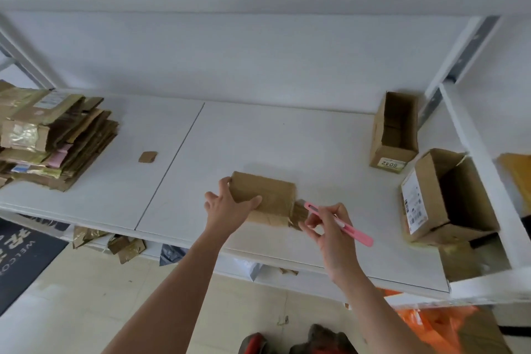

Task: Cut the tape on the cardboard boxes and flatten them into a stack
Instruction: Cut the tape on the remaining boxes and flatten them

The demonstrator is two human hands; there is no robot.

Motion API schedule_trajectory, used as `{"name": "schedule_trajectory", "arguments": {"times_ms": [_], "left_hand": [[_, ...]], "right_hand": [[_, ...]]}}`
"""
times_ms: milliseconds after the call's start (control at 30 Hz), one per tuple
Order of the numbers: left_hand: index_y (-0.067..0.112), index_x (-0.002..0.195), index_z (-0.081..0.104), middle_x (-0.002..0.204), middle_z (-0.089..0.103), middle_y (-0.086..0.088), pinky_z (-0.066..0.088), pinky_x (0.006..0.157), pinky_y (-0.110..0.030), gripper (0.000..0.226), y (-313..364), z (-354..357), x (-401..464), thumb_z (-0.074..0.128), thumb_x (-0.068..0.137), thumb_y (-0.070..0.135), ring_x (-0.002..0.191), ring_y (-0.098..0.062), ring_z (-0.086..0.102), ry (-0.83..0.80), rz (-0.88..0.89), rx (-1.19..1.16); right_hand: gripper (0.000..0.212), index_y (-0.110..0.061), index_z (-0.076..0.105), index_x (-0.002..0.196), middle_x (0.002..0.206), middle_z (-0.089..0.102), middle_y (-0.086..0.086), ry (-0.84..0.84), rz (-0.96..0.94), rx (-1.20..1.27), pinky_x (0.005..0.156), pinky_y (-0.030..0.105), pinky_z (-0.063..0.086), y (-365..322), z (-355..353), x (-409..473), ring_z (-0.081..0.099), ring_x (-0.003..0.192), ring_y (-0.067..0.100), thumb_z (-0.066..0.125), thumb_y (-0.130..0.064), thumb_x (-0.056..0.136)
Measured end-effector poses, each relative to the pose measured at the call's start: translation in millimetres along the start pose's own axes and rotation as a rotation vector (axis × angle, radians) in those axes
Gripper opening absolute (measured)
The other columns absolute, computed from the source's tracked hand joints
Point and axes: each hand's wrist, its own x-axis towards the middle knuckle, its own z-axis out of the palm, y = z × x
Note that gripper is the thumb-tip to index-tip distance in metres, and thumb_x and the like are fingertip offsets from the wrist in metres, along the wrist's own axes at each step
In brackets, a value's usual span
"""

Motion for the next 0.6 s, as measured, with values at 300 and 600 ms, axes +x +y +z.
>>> {"name": "schedule_trajectory", "arguments": {"times_ms": [300,600], "left_hand": [[0.029,0.156,0.016,0.163,0.007,-0.001,0.003,0.122,-0.047,0.071,-7,14,6,0.054,0.097,0.04,0.15,-0.025,0.001,0.098,0.411,0.315],[0.04,0.154,0.019,0.164,-0.005,0.011,-0.008,0.12,-0.049,0.067,-8,10,22,0.053,0.097,0.047,0.149,-0.014,-0.018,-0.11,0.381,0.323]], "right_hand": [[0.016,-0.009,0.044,0.086,0.074,0.061,0.012,0.081,-0.018,0.001,0.086,0.043,0.057,7,30,19,0.062,0.078,0.019,0.052,-0.008,0.1],[0.01,-0.013,0.051,0.091,0.075,0.06,0.008,0.141,-0.038,0.011,0.071,0.027,0.054,9,26,32,0.059,0.073,0.017,0.052,-0.008,0.1]]}}
